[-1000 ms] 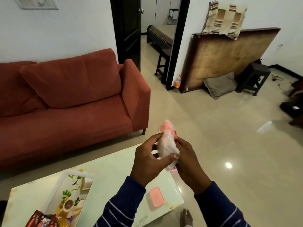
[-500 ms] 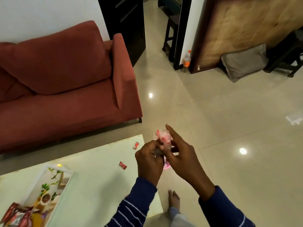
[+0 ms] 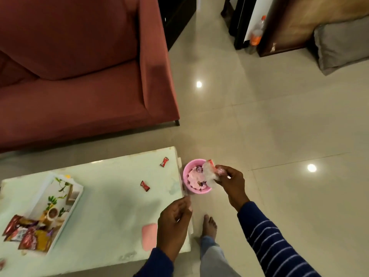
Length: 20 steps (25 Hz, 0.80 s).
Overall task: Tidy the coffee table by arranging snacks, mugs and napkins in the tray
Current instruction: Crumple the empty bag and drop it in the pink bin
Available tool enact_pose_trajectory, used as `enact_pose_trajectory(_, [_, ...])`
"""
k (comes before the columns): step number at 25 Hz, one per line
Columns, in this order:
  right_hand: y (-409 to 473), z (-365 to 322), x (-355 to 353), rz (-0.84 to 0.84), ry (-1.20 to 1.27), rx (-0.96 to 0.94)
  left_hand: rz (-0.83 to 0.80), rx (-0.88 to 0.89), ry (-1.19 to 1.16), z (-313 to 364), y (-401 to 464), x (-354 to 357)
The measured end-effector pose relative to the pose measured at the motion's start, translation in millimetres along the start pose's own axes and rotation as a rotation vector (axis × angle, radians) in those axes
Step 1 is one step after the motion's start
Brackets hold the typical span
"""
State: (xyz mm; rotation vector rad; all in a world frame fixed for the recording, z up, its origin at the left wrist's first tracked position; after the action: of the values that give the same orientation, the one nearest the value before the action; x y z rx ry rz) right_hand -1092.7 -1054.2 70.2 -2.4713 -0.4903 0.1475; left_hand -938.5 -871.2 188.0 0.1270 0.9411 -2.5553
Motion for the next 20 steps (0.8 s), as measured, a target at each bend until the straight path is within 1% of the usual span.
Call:
enact_pose_trajectory(3, [58.0, 50.6, 11.2, -0.022, -0.094, 0.143, 0.053, -0.039, 0.064, -32.5, -0.8, -10.7])
enact_pose_trajectory(5, [94.8, 81.5, 22.8, -0.131, -0.238, 0.255, 0.094, -0.056, 0.135, -47.8, 3.2, -22.4])
enact_pose_trajectory(7, [120.4, 108.3, 31.8, -0.265, -0.397, 0.381, 0.159, -0.071, 0.149, -66.1, 6.6, -35.1])
enact_pose_trajectory(9, [131.5, 126.5, 34.7, -0.302, -0.444, 0.497, 0.2, -0.09, 0.147, -79.8, 4.5, -39.9])
enact_pose_trajectory(10, [134.2, 127.0, 34.1, -0.292, -0.52, 0.494, 0.216, -0.103, 0.148, -84.0, 1.6, -41.2])
enact_pose_trajectory(12, [134.2, 116.2, 32.6, -0.252, -0.69, 0.404, 0.229, -0.109, 0.151, -87.2, -7.5, -40.3])
enact_pose_trajectory(15, [104.1, 92.0, 27.5, -0.175, -0.701, 0.287, 0.228, -0.101, 0.118, -77.7, -30.0, -41.9])
enact_pose_trajectory(16, [87.7, 80.5, 29.8, -0.175, -0.721, 0.254, 0.241, -0.086, 0.105, -71.5, -37.6, -48.3])
enact_pose_trajectory(18, [72.9, 78.7, 25.6, -0.155, -0.728, 0.233, 0.256, -0.07, 0.064, -70.9, -35.4, -49.2])
enact_pose_trajectory(20, [36.0, 63.6, 43.4, -0.179, -0.723, 0.176, 0.29, -0.028, 0.023, -60.7, -56.7, -72.1])
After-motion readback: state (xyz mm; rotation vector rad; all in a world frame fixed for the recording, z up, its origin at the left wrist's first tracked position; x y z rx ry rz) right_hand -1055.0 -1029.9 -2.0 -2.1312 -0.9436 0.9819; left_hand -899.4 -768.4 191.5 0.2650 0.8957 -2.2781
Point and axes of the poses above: each hand's wrist, its own y-axis towards the middle knuckle, its own x-axis out of the palm, z = x × y, the point moved 9 cm from there along y, towards the middle knuckle, and after that the axes turned 9 degrees about -z, right-handed, at the moved point
